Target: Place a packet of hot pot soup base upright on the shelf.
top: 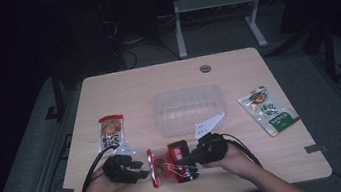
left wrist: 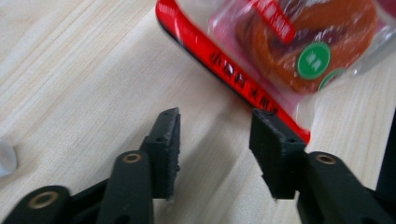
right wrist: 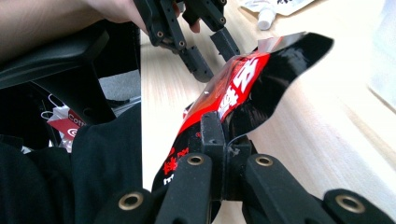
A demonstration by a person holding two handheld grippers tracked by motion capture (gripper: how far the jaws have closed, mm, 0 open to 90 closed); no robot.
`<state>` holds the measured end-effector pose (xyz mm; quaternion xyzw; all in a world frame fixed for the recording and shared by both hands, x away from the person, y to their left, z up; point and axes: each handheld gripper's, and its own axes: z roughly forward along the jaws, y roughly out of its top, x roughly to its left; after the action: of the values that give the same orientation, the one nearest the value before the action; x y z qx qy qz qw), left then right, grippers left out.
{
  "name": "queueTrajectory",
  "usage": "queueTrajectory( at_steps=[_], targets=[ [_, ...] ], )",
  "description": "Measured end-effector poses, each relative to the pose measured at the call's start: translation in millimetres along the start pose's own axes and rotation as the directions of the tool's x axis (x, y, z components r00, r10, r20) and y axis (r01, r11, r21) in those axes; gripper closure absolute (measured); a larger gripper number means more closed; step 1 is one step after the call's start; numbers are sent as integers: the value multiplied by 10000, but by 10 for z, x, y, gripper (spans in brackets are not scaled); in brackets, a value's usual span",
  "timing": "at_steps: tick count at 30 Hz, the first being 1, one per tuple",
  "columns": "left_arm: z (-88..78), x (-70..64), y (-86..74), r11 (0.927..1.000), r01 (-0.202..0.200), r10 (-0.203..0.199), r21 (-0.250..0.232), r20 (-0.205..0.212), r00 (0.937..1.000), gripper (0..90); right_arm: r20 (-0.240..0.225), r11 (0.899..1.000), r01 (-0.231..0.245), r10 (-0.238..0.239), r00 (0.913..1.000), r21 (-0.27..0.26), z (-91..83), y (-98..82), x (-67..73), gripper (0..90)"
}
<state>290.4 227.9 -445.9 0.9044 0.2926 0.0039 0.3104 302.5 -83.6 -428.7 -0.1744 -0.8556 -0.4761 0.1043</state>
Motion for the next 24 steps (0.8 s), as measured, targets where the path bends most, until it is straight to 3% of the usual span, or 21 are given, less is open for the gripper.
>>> queueTrajectory(
  at_steps=[7, 24],
  targets=[
    [5, -8, -5, 9999, -83, 82, -71, -198, 9998, 438, 148, 9995, 171, -167, 9998, -276, -139, 38, 1, 900],
    [23, -9, -13, 9992, -369, 364, -126, -319, 9988, 382, 475, 9945, 462, -419, 9980, -945, -377, 194, 10, 900]
  ],
)
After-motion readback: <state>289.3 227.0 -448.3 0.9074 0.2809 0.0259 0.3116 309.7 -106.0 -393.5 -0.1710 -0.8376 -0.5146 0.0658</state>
